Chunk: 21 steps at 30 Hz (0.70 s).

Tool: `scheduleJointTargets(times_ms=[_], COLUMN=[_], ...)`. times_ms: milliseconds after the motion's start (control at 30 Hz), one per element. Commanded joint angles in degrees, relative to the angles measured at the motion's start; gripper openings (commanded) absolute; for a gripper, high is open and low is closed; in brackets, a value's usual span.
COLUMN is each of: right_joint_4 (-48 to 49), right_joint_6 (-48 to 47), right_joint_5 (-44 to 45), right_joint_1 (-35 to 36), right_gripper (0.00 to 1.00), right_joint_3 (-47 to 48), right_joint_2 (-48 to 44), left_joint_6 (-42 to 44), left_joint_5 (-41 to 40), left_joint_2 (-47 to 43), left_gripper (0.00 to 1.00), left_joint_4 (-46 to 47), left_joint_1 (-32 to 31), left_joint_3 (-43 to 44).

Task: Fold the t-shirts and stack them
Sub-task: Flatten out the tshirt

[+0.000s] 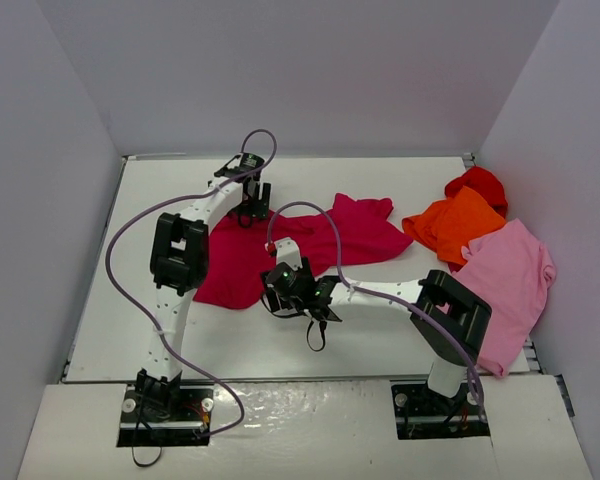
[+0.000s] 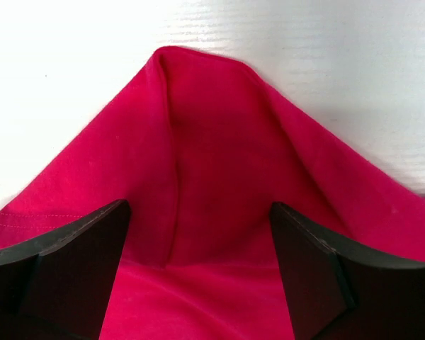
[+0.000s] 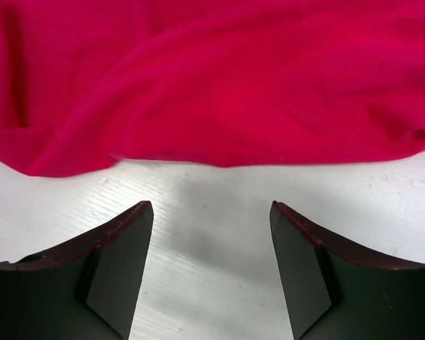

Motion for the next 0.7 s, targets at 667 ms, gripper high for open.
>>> scheduleJointTargets(times_ms=[667], right_joint_4=[0.9], right_joint_6=[1.1], right_joint_5=[-0.6], right_joint_1=[-0.8], right_gripper=[0.64], right_joint_3=[2.6], right_joint_2=[0.6], left_joint_6=[-3.9], left_joint_5=[-12.8], left_joint_2=[-9.6], left_gripper=[0.63], left_joint_4=[-6.3], left_joint_1=[0.4], left_joint_3=[-1.1])
